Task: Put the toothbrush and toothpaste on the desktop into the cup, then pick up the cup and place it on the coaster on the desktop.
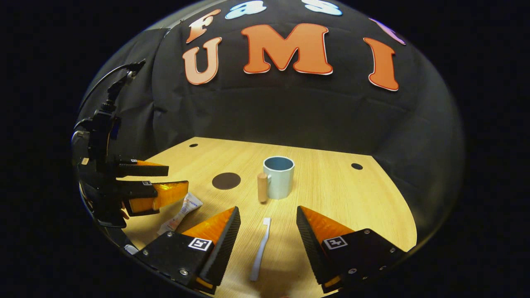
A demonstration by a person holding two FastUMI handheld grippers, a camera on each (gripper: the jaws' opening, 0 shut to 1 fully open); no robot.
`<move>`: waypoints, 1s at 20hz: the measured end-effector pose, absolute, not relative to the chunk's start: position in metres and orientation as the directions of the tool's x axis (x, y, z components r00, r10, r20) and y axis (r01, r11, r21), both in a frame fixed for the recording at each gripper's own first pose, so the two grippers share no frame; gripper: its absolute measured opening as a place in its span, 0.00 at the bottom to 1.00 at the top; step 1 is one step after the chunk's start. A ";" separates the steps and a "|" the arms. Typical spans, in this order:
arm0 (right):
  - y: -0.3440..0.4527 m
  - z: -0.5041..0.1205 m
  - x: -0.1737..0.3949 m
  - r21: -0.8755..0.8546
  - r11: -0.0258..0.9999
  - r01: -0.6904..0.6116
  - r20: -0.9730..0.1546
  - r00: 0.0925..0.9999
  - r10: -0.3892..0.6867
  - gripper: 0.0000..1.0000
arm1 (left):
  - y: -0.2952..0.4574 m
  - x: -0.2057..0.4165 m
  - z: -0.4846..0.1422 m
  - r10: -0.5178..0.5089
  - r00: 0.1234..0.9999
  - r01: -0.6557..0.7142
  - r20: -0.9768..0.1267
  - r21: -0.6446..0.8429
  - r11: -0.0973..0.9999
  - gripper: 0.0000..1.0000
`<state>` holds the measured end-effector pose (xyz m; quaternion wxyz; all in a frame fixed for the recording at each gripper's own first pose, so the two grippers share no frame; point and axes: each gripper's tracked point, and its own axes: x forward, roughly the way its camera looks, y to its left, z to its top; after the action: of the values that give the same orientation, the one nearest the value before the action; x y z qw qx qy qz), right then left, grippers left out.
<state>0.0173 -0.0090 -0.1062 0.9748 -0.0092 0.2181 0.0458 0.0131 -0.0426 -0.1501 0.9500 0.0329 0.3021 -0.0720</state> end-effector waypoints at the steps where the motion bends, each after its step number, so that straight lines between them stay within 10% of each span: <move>1: -0.006 -0.113 0.016 0.003 0.995 -0.100 -0.443 0.892 0.091 0.83 | -0.042 0.012 -0.161 -0.114 0.792 0.154 -0.600 0.016 0.988 1.00; 20: 0.002 -0.219 0.003 0.026 0.997 -0.074 -0.725 0.686 0.070 0.67 | -0.068 -0.016 -0.199 -0.101 0.535 0.144 -0.839 -0.027 0.989 0.89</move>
<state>0.0030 0.0022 -0.2193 0.9181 -0.0026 0.3945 0.0390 -0.0156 -0.0683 -0.1988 0.8757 0.0225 0.4772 -0.0701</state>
